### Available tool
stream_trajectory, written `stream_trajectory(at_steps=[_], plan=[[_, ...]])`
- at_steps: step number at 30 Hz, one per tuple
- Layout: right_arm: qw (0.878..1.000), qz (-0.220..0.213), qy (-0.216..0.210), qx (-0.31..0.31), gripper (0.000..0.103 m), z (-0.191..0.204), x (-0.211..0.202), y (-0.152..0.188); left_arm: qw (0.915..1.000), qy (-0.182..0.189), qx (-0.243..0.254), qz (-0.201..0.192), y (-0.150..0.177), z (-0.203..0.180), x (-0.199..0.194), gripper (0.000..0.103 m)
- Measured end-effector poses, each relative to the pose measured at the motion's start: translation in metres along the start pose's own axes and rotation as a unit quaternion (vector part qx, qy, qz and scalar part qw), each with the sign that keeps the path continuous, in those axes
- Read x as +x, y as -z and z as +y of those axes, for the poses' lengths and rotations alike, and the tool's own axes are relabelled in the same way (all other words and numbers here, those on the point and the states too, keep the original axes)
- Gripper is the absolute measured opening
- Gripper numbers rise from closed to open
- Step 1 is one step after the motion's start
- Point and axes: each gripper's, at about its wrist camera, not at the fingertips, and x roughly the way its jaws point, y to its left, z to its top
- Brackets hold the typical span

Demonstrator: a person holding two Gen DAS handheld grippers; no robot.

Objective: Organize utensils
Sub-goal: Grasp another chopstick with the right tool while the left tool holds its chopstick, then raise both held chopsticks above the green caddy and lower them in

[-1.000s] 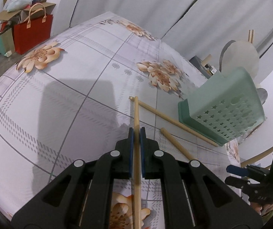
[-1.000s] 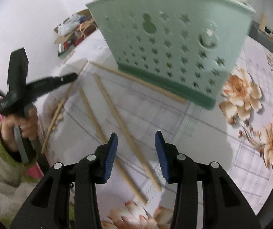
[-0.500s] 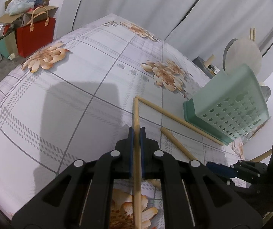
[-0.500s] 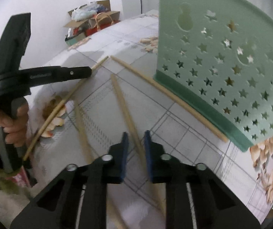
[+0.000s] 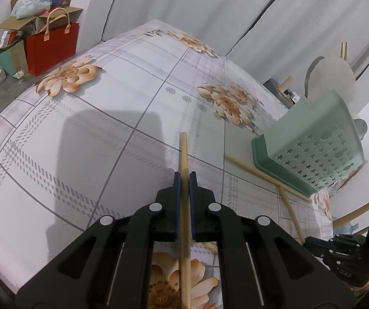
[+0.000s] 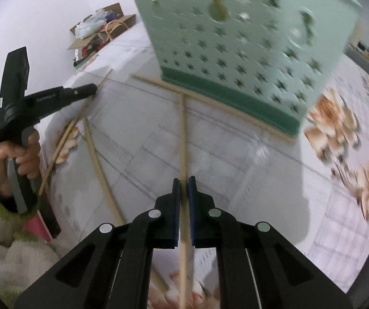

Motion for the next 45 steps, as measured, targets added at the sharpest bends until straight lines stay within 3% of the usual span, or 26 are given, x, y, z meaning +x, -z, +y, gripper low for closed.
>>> stream_trajectory(at_steps=[4, 10, 15, 19, 26, 29, 32, 37, 42, 45], plan=[[1.000, 0.009, 0.002, -0.003, 0.007, -0.003, -0.002, 0.005, 1.0000, -0.003, 0.006, 0.005, 0.003, -0.001, -0.003, 0.005], [1.000, 0.001, -0.001, -0.009, 0.008, 0.003, 0.011, -0.016, 0.9995, -0.012, 0.020, 0.019, 0.001, -0.005, -0.002, 0.006], [1.000, -0.005, 0.004, -0.017, 0.011, 0.011, 0.025, -0.032, 0.9985, -0.022, 0.044, 0.026, -0.005, -0.013, 0.002, 0.018], [0.999, -0.016, 0.023, -0.037, 0.014, 0.020, 0.029, -0.039, 0.9946, -0.051, 0.085, 0.030, -0.009, -0.022, 0.007, 0.020], [0.997, -0.031, 0.038, -0.056, 0.014, 0.027, 0.034, -0.047, 0.9709, -0.120, 0.204, 0.036, -0.009, -0.043, 0.020, 0.019], [0.997, -0.038, 0.036, -0.053, 0.014, 0.027, 0.036, -0.051, 0.9646, -0.127, 0.228, 0.036, -0.009, -0.046, 0.023, 0.016], [0.997, -0.048, 0.034, -0.052, 0.006, 0.029, 0.040, -0.055, 0.9633, -0.129, 0.232, 0.036, -0.011, -0.045, 0.023, 0.006], [0.997, -0.063, 0.032, -0.035, 0.006, 0.023, 0.041, -0.058, 0.9683, -0.119, 0.218, 0.024, -0.012, -0.041, 0.022, 0.004], [0.993, -0.116, 0.020, -0.032, 0.006, 0.021, 0.014, -0.059, 0.9746, -0.112, 0.194, 0.001, -0.018, -0.038, 0.015, 0.004], [0.988, -0.150, 0.021, -0.030, 0.006, 0.021, -0.008, -0.058, 0.9750, -0.105, 0.193, -0.035, -0.026, -0.045, -0.005, 0.004]])
